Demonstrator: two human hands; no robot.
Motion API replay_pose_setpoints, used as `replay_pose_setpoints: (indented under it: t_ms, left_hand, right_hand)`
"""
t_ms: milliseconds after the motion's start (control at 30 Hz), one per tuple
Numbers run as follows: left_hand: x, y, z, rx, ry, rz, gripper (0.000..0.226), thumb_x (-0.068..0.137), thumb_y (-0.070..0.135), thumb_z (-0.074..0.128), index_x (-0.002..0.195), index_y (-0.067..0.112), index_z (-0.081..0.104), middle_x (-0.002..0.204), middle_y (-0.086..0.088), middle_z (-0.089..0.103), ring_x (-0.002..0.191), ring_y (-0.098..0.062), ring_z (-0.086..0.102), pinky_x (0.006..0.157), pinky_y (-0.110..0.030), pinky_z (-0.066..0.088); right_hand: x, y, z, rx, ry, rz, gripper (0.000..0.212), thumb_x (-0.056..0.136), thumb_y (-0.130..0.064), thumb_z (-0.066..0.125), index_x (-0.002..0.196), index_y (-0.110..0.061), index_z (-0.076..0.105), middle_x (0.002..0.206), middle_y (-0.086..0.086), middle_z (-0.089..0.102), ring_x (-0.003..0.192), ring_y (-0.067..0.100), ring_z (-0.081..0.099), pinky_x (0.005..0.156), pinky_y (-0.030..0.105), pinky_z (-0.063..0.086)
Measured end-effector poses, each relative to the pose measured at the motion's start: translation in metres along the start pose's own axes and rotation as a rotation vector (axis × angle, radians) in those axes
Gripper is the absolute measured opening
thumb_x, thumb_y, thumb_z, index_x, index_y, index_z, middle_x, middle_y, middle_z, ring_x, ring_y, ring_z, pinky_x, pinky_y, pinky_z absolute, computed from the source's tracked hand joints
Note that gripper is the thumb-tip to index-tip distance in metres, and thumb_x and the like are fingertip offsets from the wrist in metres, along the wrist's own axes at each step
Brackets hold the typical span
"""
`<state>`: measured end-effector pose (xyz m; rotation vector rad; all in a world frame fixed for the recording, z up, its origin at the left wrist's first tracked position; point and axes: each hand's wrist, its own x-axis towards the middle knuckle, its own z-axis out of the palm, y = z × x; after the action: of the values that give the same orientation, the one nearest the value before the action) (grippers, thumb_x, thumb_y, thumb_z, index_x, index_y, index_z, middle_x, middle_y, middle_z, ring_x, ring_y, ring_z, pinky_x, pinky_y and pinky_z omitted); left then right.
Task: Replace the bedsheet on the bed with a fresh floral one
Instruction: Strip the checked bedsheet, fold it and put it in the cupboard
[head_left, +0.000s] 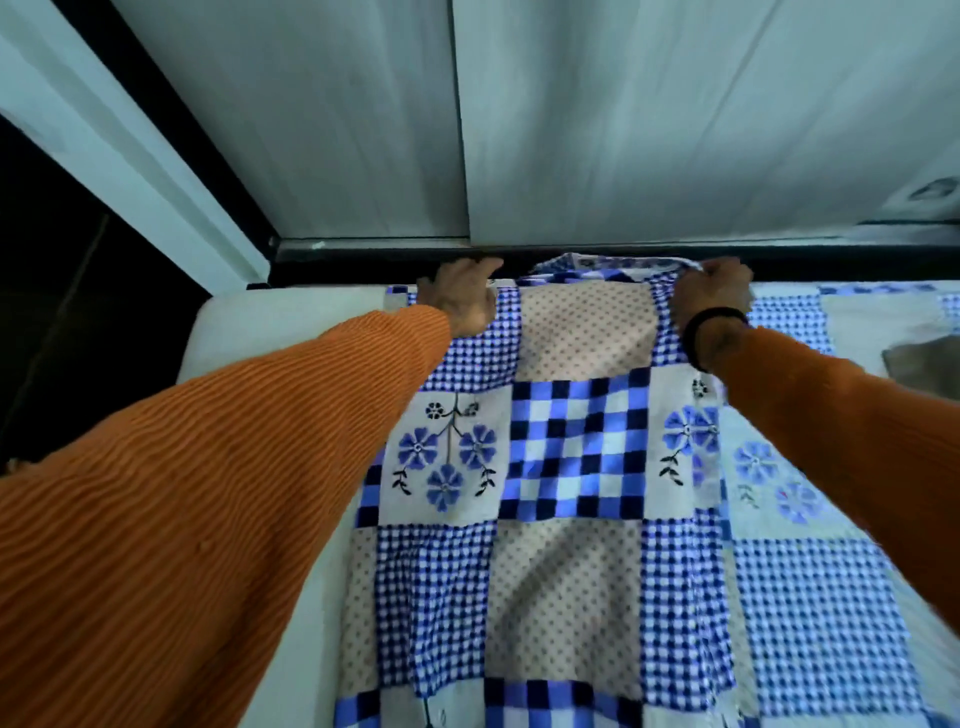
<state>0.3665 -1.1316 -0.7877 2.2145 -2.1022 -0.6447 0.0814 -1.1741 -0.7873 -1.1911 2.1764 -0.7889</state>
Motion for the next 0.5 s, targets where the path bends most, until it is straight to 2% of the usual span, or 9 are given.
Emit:
replay_pose_setpoints:
  t_ms: [100, 200, 267, 300, 400, 500]
  left_hand:
    - [-0.014, -0.006, 0.011, 0.025, -0.008, -0.057, 0.053, 0.106, 0.038, 0.041, 0.156, 0.027, 0.033, 0.159, -0.01, 0.036, 0.145, -0.032, 0.032, 0.117, -0.056, 0.025]
    - [-0.032, -0.014, 0.015, 0.039, -0.102, -0.113, 0.062, 0.106, 0.051, 0.038, 0.161, 0.033, 0.016, 0.17, -0.008, 0.01, 0.156, -0.035, 0.01, 0.121, -0.065, 0.014]
    - [-0.039, -0.016, 0.017, 0.059, -0.128, -0.091, 0.07, 0.106, 0.053, 0.039, 0.163, 0.029, 0.008, 0.171, -0.009, -0.002, 0.157, -0.036, -0.001, 0.122, -0.06, 0.006]
    - [-0.039, -0.017, 0.019, 0.064, -0.123, -0.079, 0.072, 0.106, 0.053, 0.04, 0.164, 0.028, 0.006, 0.171, -0.01, -0.003, 0.157, -0.035, -0.003, 0.123, -0.058, 0.005]
    - [-0.034, -0.026, 0.026, 0.09, -0.076, -0.06, 0.076, 0.102, 0.061, 0.042, 0.163, 0.032, 0.008, 0.171, -0.007, 0.001, 0.157, -0.034, 0.002, 0.121, -0.066, 0.014]
    - [-0.029, -0.034, 0.035, 0.137, -0.046, -0.053, 0.076, 0.099, 0.065, 0.042, 0.161, 0.035, 0.011, 0.171, -0.006, 0.006, 0.156, -0.034, 0.007, 0.119, -0.068, 0.02]
  right_hand:
    - [0.01, 0.03, -0.018, -0.16, -0.109, 0.063, 0.041, 0.081, -0.038, 0.063, 0.096, 0.0, 0.071, 0.091, 0.023, 0.062, 0.098, 0.03, 0.066, 0.083, 0.041, 0.049]
    - [0.002, 0.046, -0.017, -0.317, -0.215, 0.052, 0.049, 0.088, -0.036, 0.071, 0.111, 0.007, 0.066, 0.114, 0.027, 0.067, 0.112, 0.04, 0.064, 0.086, 0.041, 0.05]
    - [-0.005, 0.044, -0.011, -0.303, -0.217, 0.015, 0.046, 0.086, -0.037, 0.076, 0.108, 0.003, 0.066, 0.116, 0.024, 0.068, 0.111, 0.039, 0.064, 0.084, 0.039, 0.048]
    - [-0.008, 0.039, -0.008, -0.286, -0.214, 0.004, 0.05, 0.085, -0.043, 0.077, 0.109, -0.001, 0.065, 0.115, 0.023, 0.067, 0.11, 0.038, 0.063, 0.082, 0.038, 0.047]
    - [-0.009, 0.024, 0.006, -0.273, -0.231, -0.01, 0.068, 0.082, -0.06, 0.074, 0.119, -0.004, 0.062, 0.12, 0.02, 0.066, 0.113, 0.037, 0.063, 0.081, 0.037, 0.045]
    - [-0.002, 0.005, 0.01, -0.237, -0.224, -0.064, 0.053, 0.088, -0.046, 0.073, 0.114, -0.001, 0.067, 0.12, 0.021, 0.068, 0.114, 0.036, 0.064, 0.086, 0.035, 0.047]
